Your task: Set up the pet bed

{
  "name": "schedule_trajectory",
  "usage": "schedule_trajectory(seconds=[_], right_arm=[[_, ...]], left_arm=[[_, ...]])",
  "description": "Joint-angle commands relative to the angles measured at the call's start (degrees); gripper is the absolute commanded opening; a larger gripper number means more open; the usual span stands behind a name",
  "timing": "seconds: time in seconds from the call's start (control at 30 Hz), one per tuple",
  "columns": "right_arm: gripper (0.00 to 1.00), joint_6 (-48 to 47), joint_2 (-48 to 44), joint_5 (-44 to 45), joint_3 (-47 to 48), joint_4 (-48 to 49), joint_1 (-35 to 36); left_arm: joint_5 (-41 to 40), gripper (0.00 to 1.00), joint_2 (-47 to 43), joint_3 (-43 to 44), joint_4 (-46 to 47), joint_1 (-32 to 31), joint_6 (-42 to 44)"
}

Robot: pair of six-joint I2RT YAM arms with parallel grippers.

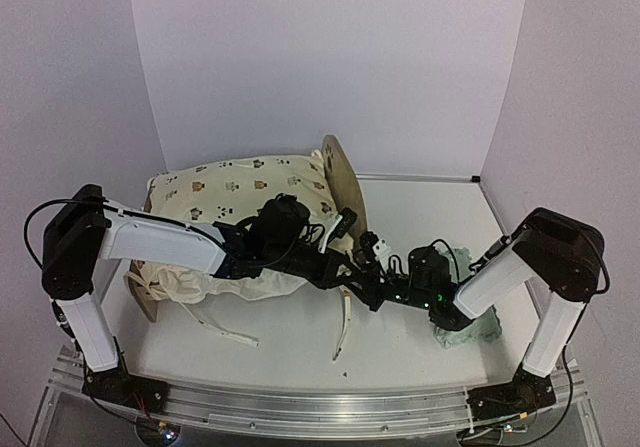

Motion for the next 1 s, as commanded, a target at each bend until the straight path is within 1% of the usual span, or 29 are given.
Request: schedule_trajectory(seconds=[0.0, 0.2, 0.33, 0.4, 0.53, 0.6, 0.87, 0.97], right_arm=[[0.19, 0.53, 0.34, 1.2, 1.32, 4.79, -0.27], [0.09, 0.79, 0.62, 2.53, 0.99, 4.83, -0.26], [0.06, 1.37, -0.46, 2.85, -0.78, 4.83, -0.27], [0.07, 1.72, -1.09, 3.06, -1.68, 4.83, -0.25], [0.17, 2.62, -1.72, 2.79, -2.68, 4.83, -0.27], [0.2, 3.01, -1.72, 2.61, -2.58, 4.75, -0.23], [0.2, 3.85, -0.35, 1.96, -0.73, 4.48, -0.23], [0.16, 4.12, -0.26, 1.76, -0.52, 4.48, -0.3]], left_arm=[[1.44, 0.0, -1.23, 2.98, 1.04, -0.21, -0.65], [0.68, 0.0, -1.15, 3.07, 0.4, -0.21, -0.58], [-0.91, 0.0, -1.59, 3.0, -0.36, -0.21, -0.39], [-2.02, 0.0, -1.78, 2.98, -0.83, -0.21, -0.33], [-2.42, 0.0, -1.49, 3.17, -1.07, -0.21, -0.31], [-2.09, 0.0, -1.3, 3.3, -1.03, -0.21, -0.39], [-1.45, 0.0, -1.4, 3.1, -0.68, -0.21, -0.75], [-1.5, 0.0, -1.43, 3.01, -0.64, -0.18, -0.75]])
